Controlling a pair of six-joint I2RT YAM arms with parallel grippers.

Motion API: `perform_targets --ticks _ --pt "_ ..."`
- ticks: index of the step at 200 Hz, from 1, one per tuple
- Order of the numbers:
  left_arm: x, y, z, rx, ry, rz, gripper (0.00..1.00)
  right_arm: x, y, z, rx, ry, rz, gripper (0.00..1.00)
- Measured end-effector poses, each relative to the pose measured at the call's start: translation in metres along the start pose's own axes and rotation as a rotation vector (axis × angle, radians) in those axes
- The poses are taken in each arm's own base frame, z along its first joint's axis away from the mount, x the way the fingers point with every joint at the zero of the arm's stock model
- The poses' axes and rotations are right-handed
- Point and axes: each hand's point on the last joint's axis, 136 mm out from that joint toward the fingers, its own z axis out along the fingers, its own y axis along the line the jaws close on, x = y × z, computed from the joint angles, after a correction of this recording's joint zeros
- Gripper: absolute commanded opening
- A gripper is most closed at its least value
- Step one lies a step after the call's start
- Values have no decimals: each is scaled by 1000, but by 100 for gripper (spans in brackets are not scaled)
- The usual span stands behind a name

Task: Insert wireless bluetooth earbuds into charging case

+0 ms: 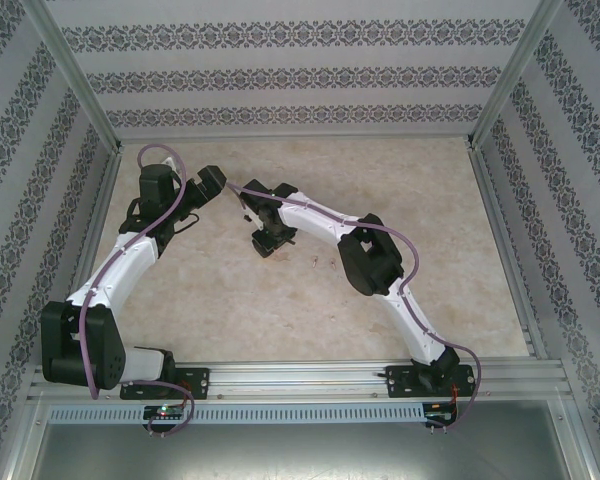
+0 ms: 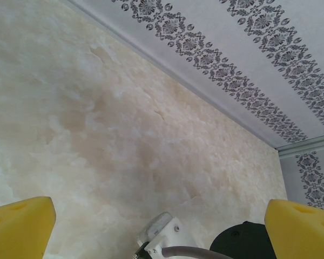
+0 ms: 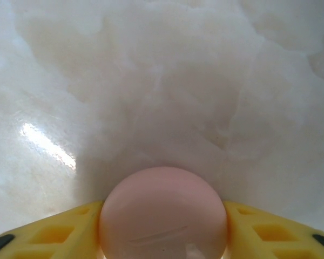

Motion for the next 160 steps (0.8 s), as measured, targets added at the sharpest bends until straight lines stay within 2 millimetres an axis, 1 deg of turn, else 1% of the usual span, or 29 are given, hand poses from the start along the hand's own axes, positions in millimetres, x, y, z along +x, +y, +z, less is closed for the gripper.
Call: perform_targets --ticks 20,60,76,93,117,139,160 --pt "1 -2 0 9 4 -2 99 -1 -1 -1 -7 -1 5 38" --pt "2 -4 0 21 12 -1 99 -1 -4 -4 -29 -21 48 34" --pt "5 -5 1 33 21 0 99 6 -9 -7 -46 -21 101 34" --pt "9 -3 2 41 31 -1 99 14 -18 -16 -59 -24 169 33" --pt "18 -1 4 69 43 2 99 16 -35 -42 -70 -75 280 33" --pt "30 1 10 114 63 7 99 13 -53 -75 -81 -162 391 33" --pt "43 -3 17 189 93 15 99 9 -72 -108 -95 -260 509 34"
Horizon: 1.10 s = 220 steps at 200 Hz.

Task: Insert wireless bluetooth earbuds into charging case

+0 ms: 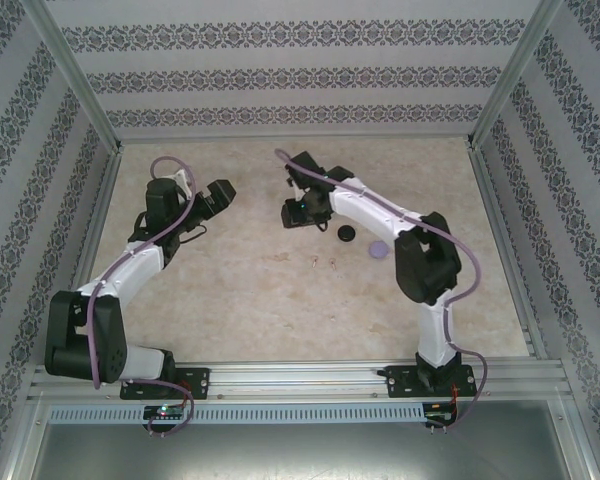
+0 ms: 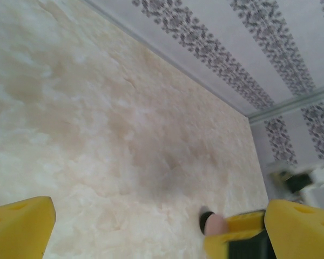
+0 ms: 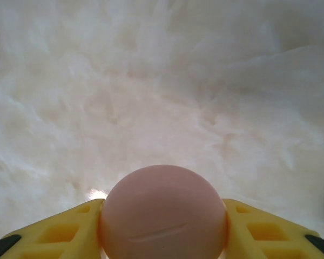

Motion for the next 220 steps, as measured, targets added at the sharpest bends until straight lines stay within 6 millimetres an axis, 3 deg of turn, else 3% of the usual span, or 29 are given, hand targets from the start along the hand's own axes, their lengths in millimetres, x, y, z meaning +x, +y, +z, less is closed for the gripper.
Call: perform_targets --ticks 24,55,88,121,165,220 --pt "13 -14 10 102 34 33 99 -21 -9 -30 -34 -107 145 34" --pt "39 -47 23 232 90 114 100 -40 -9 -62 -99 -221 326 35" --pt "75 -81 32 334 132 214 100 -43 -6 -85 -203 -315 553 35" --pt "102 -101 43 391 148 274 97 -37 -9 -92 -276 -365 780 34" --pt "109 -105 60 426 109 262 88 -20 0 -92 -336 -399 987 35" --pt "110 -111 72 485 81 198 69 -31 9 -109 -418 -448 1083 35"
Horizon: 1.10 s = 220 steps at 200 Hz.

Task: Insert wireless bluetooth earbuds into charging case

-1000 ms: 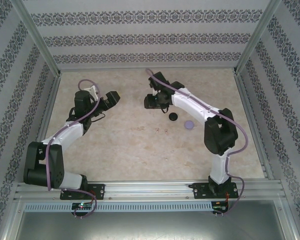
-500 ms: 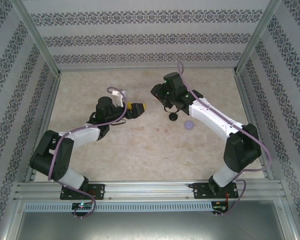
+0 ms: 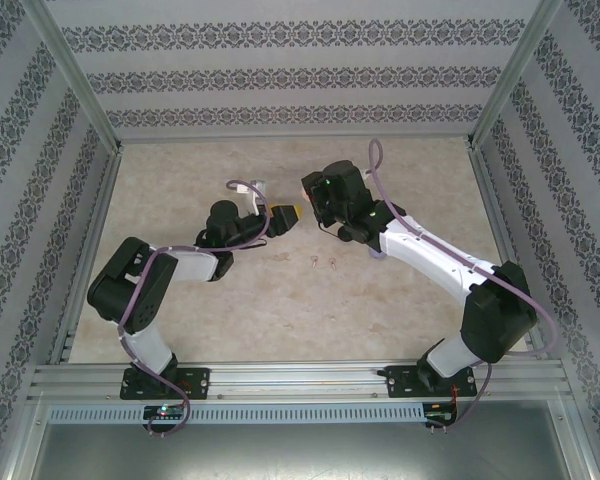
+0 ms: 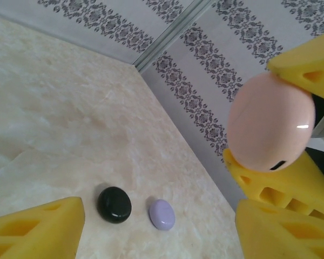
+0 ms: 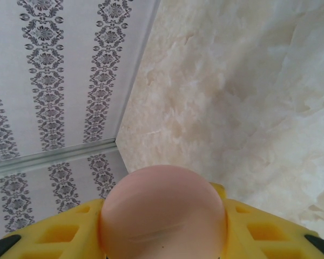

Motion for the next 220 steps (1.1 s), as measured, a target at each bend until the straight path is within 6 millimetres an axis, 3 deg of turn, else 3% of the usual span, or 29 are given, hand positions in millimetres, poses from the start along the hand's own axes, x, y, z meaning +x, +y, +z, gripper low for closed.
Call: perform_targets --ticks 56,109,220 --pt "-12 -17 6 57 -38 11 66 2 8 2 -32 13 36 35" --pt "-16 -24 9 75 -46 18 65 6 1 12 -15 32 45 35" --pt "-21 -28 17 90 -55 22 42 11 4 15 -33 60 46 35"
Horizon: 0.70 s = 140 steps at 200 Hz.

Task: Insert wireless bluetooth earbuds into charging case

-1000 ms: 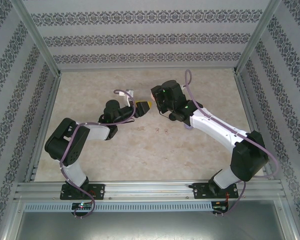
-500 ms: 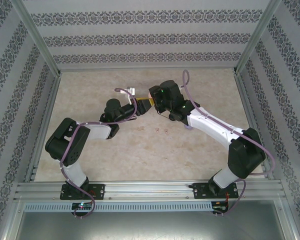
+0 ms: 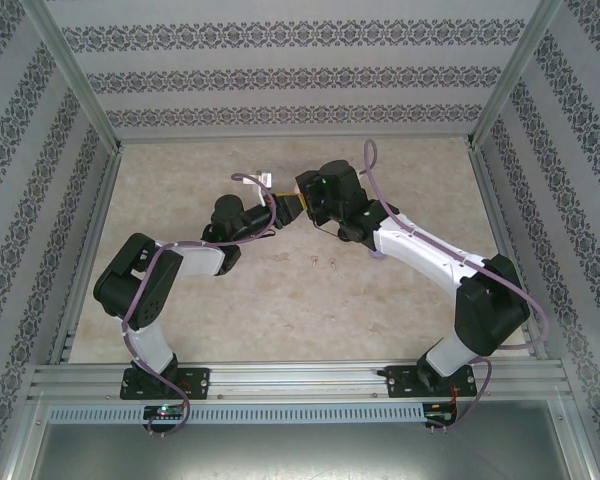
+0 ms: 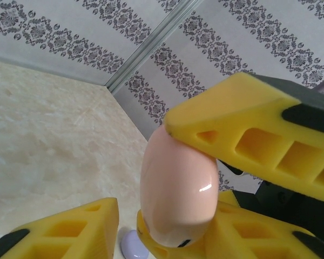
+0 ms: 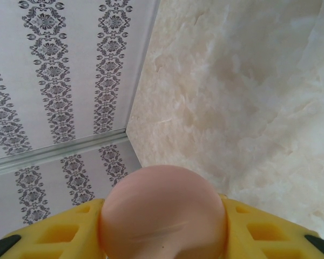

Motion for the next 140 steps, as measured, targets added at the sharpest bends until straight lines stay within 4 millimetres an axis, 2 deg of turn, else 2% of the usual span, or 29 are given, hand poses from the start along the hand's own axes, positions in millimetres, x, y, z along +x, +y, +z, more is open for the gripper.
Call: perform_targets --ticks 64,122,140 --pt "-3 -2 2 9 -8 7 28 1 1 1 -4 4 1 35" --pt "-3 -2 3 16 -15 21 9 0 1 1 -3 -1 5 35" --pt "-3 -3 3 18 -16 21 0 0 1 1 -4 -2 5 37"
